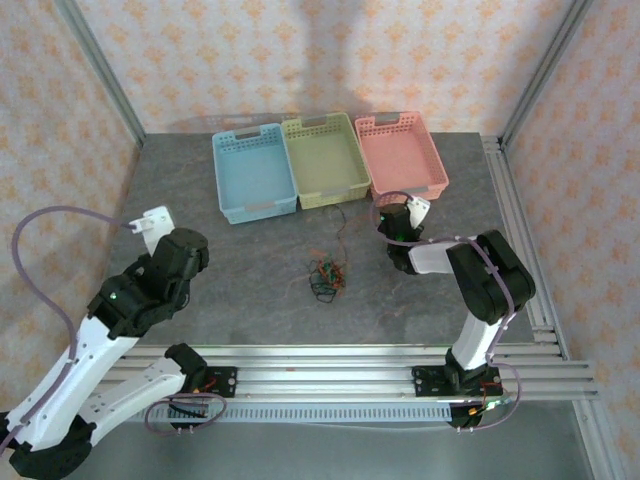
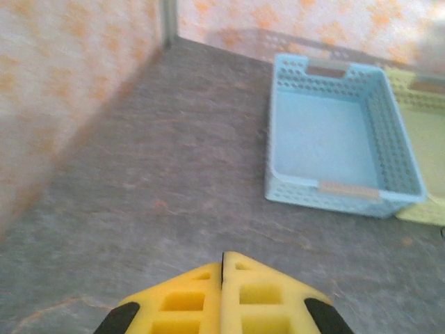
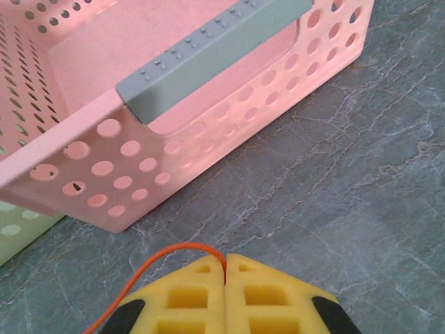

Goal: Untangle the cables

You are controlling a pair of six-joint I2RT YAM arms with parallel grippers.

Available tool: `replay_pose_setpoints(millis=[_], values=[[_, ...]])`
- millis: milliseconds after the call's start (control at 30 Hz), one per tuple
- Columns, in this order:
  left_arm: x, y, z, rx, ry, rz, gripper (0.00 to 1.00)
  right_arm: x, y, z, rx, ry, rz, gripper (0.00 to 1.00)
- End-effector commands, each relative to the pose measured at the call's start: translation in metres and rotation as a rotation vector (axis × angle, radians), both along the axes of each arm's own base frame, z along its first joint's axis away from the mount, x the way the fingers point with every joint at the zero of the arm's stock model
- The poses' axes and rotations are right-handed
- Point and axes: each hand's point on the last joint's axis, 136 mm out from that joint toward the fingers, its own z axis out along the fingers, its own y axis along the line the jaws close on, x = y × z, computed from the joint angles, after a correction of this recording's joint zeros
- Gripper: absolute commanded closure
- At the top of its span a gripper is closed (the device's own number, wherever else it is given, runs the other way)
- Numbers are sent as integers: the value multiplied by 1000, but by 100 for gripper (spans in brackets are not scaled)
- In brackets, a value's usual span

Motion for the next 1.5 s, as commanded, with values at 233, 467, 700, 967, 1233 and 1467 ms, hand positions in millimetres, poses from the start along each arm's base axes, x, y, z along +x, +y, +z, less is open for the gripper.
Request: replay_pose_setpoints(millis=[233, 467, 700, 967, 1233, 1467], values=[[48, -183, -98, -146, 324, -610, 74, 8, 15, 2, 59, -17, 49, 100], [46, -251, -142, -124, 475, -739, 59, 10, 20, 0, 72, -11, 71, 100], [31, -287, -139, -69, 466, -775, 43, 12, 25, -3, 81, -2, 88, 100], [38, -289, -148, 150, 501, -637, 44, 12, 26, -4, 83, 2, 96, 100], [48, -289, -163, 205, 508, -582, 49, 14, 30, -5, 93, 7, 110, 100], [50, -291, -178, 224, 532, -574, 57, 14, 32, -7, 100, 12, 118, 100]])
